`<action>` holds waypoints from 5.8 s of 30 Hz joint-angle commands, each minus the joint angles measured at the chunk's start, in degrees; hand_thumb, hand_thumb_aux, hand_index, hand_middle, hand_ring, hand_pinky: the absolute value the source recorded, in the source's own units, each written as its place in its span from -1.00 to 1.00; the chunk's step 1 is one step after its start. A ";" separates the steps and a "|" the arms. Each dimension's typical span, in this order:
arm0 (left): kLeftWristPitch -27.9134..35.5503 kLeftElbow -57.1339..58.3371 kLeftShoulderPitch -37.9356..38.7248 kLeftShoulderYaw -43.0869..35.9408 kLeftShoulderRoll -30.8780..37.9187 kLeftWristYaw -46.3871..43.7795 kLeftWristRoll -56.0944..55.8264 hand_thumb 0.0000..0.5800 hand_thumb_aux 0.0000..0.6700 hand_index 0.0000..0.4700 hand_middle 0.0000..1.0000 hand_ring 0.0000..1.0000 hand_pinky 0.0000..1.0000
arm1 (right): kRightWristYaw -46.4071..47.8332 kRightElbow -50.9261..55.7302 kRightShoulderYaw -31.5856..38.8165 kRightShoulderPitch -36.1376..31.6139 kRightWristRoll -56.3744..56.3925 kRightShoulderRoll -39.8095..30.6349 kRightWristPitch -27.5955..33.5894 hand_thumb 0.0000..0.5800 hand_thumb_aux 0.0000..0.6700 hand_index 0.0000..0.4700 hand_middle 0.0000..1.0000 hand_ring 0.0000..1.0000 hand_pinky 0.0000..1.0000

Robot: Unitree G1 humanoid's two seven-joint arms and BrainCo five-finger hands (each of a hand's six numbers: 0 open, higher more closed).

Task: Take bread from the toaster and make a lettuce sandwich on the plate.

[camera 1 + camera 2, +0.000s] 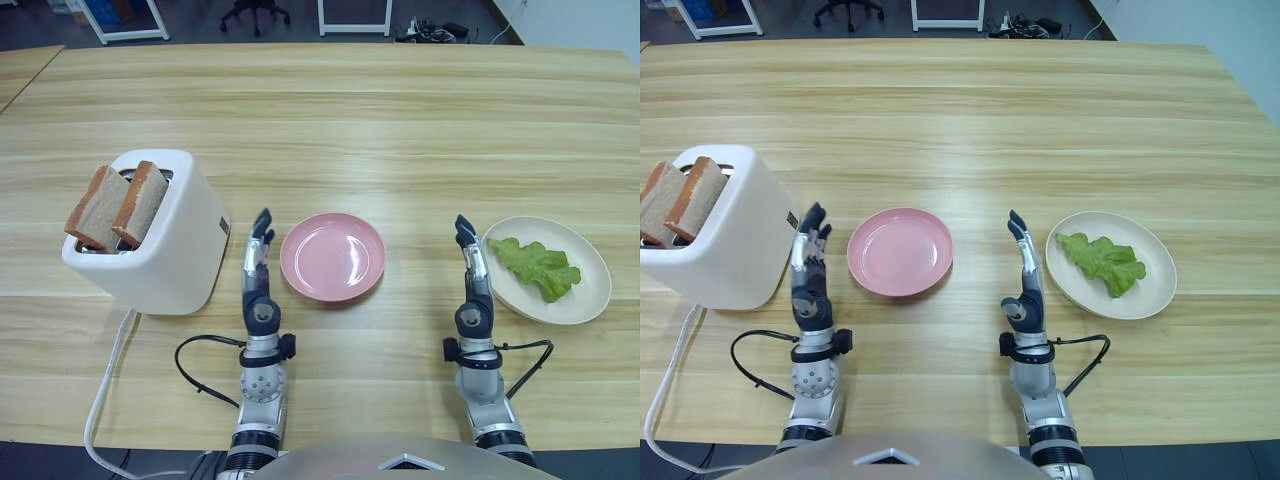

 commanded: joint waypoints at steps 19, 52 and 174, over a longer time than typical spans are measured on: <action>38.41 16.07 -6.55 19.55 45.14 5.92 18.32 -1.00 -1.00 -1.00 -1.00 -1.00 -1.00 | -5.85 5.41 2.87 -1.25 -7.27 -3.38 0.26 -1.00 -1.00 -1.00 -1.00 -1.00 -1.00; 35.97 11.41 -5.96 14.09 47.52 16.13 11.09 1.00 1.00 1.00 1.00 1.00 1.00 | -7.66 5.45 5.32 0.41 -6.58 -5.20 1.00 -1.00 -1.00 -1.00 -1.00 -1.00 -1.00; 35.07 -18.07 6.43 17.12 29.55 9.76 17.47 -1.00 -1.00 -1.00 -1.00 -1.00 -1.00 | -9.62 -9.18 30.58 -14.73 -37.65 -31.02 24.14 -0.80 -0.90 -0.90 -1.00 -1.00 -1.00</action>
